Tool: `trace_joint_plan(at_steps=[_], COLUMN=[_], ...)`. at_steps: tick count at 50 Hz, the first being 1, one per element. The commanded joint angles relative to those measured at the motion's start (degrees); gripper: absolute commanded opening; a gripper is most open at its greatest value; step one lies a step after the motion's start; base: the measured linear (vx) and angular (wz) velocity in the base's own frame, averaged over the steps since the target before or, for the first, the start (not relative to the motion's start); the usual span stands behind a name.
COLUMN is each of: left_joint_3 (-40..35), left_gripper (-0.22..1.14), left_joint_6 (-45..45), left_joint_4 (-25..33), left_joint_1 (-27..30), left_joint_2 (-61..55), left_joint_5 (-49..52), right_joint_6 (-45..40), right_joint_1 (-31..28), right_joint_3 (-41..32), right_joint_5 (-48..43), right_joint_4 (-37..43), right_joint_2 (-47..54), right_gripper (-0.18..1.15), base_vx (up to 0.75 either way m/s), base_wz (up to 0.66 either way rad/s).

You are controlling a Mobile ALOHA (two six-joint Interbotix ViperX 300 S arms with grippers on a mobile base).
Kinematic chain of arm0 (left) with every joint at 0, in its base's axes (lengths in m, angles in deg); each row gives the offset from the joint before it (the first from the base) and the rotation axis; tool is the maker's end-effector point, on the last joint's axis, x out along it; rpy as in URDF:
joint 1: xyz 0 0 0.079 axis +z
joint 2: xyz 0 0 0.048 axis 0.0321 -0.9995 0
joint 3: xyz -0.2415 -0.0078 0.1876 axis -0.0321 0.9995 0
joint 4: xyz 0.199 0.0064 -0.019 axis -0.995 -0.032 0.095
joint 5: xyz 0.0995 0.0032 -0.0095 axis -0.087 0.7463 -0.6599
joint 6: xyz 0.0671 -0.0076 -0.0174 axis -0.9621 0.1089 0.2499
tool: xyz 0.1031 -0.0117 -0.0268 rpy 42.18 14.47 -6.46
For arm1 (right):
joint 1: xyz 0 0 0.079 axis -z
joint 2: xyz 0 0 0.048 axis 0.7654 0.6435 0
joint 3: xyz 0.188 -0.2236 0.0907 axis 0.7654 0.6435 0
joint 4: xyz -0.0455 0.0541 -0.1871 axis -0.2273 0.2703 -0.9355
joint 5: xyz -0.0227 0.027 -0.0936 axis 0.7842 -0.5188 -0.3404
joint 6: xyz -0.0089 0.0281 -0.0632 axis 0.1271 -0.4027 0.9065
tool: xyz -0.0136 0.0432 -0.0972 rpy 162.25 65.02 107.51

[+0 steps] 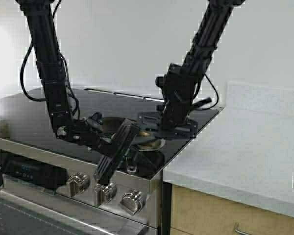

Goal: Add oil to the pan and cook the shrimp and serve it

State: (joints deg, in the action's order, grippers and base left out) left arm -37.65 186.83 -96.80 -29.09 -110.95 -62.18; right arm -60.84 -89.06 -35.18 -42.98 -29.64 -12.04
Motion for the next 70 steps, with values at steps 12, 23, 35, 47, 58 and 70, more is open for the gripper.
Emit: trace_joint_plan(at_steps=[12, 23, 35, 47, 58, 70], left_joint_3=[-0.79, -0.53, -0.44, -0.44, -0.35, -0.53], left_gripper=[0.03, 0.03, 0.03, 0.03, 0.03, 0.03], left_joint_6=[-0.88, -0.88, -0.88, -0.88, -0.88, -0.79], left_joint_4=[-0.88, -0.88, -0.88, -0.88, -0.88, -0.88], left_joint_1=[-0.70, -0.70, -0.70, -0.70, -0.70, -0.70], left_joint_2=[2.99, 2.99, 3.16, 3.34, 3.34, 3.34], left_joint_5=[-0.18, -0.18, -0.18, -0.18, -0.18, -0.18], right_joint_6=[0.97, 0.97, 1.05, 1.05, 0.97, 1.14], right_joint_1=[0.62, 0.62, 0.70, 2.11, 2.11, 2.37], right_joint_3=[-0.70, -2.29, -3.87, -5.10, -6.24, -5.98], right_joint_5=[0.53, 0.62, 0.62, 1.05, 1.58, 1.58], right_joint_4=[-1.76, -1.76, -1.76, -2.02, -1.93, -2.20], right_joint_2=[-3.96, -4.48, -5.45, -6.77, -7.21, -9.05], right_gripper=[0.07, 0.07, 0.07, 0.07, 0.07, 0.07], base_vx=[0.00, 0.00, 0.00, 0.00, 0.00, 0.00], base_wz=[0.00, 0.00, 0.00, 0.00, 0.00, 0.00])
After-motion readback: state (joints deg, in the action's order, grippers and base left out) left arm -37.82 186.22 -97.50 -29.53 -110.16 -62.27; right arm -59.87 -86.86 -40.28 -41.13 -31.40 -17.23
